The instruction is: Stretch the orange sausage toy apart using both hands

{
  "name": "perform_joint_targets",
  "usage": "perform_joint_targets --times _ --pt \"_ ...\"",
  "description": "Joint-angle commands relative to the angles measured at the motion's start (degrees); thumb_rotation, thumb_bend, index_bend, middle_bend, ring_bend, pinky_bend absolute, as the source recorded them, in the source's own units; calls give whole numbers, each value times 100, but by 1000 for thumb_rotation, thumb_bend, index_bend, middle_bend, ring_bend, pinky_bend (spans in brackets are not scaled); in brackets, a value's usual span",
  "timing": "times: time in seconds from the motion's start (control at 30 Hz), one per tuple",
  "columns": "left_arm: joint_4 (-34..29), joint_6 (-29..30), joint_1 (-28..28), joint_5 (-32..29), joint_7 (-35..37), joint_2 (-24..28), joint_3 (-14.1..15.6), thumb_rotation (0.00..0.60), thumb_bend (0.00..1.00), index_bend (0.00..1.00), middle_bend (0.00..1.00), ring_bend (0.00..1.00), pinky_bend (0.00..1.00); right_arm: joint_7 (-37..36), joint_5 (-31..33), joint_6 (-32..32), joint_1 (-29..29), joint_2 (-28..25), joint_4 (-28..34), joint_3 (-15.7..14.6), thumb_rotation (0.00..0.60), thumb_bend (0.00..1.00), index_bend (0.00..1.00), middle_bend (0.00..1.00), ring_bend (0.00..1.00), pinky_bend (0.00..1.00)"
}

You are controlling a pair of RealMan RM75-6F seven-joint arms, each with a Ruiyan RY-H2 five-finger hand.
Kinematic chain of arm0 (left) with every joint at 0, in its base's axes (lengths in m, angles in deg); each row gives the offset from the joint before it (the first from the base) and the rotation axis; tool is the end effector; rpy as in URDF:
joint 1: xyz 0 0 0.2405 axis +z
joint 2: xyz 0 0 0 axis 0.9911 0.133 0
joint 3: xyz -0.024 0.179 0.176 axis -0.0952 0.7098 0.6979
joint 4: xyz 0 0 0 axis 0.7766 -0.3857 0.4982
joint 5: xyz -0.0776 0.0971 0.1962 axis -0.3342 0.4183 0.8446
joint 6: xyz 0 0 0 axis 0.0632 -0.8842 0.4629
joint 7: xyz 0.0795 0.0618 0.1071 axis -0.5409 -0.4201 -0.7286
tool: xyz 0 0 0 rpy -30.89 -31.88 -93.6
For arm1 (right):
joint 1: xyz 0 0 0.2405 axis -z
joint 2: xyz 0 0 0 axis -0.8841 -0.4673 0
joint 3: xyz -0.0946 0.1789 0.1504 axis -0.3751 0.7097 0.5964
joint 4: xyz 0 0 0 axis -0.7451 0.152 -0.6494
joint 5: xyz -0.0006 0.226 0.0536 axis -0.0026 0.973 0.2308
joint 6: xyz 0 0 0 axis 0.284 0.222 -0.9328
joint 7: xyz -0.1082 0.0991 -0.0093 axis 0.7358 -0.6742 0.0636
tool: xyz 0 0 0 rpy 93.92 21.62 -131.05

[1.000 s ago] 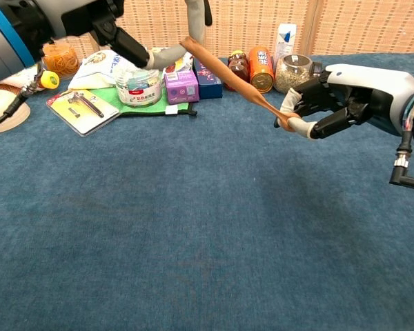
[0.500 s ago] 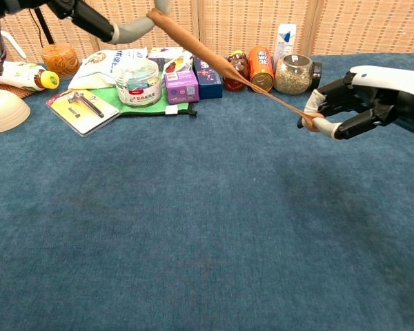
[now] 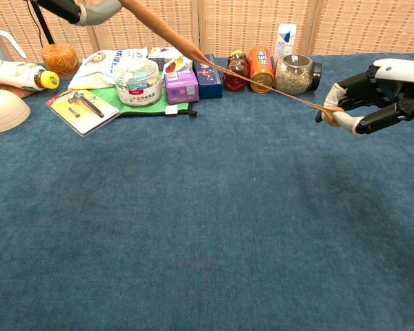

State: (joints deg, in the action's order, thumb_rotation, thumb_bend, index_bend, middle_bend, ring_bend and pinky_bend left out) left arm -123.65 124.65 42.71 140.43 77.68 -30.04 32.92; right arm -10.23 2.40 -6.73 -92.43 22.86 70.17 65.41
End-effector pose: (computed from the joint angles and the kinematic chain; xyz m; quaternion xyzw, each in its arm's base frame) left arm -0.0776 0.3114 0.0575 -0.6987 -0.2664 -0.5799 0.3233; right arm -0.1678 -0.2942 0.0141 0.5535 -0.6265 0.4580 0.3022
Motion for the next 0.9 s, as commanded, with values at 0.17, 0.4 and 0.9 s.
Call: perform_joint_targets --times 0.17,0.4,0.9 --pt "33 225 237 52 142 270 69 600 404 882 343 147 101 -87 -53 -22 74 -48 0 -17 600 571 734 360 288 95" --pt "141 346 448 29 270 449 159 600 402 878 343 147 101 -150 -89 -25 123 -78 2 -18 600 571 733 360 288 95" --pt "572 380 818 -341 337 737 235 600 402 870 338 140 101 -256 -126 53 140 -59 -98 -5 600 570 733 360 288 95"
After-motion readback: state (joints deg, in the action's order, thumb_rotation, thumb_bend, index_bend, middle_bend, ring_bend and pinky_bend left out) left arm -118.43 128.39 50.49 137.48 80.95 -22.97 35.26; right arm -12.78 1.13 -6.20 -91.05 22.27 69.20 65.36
